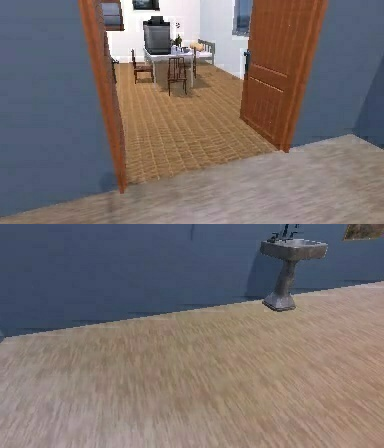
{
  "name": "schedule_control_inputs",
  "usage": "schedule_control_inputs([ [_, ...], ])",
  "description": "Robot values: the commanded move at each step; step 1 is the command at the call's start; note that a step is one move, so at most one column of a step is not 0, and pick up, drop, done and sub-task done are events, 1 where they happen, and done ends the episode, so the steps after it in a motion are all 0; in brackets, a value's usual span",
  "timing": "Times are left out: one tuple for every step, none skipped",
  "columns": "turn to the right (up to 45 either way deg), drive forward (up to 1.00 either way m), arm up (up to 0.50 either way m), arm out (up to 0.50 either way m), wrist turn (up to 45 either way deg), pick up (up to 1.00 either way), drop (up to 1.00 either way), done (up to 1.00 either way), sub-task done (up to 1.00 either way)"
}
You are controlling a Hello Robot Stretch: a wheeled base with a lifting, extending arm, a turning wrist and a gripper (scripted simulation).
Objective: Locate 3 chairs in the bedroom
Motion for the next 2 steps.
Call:
schedule_control_inputs([
  [0.0, 1.0, 0.0, 0.0, 0.0, 0.0, 0.0, 0.0, 0.0],
  [6.0, 0.0, 0.0, 0.0, 0.0, 0.0, 0.0, 0.0, 0.0],
])
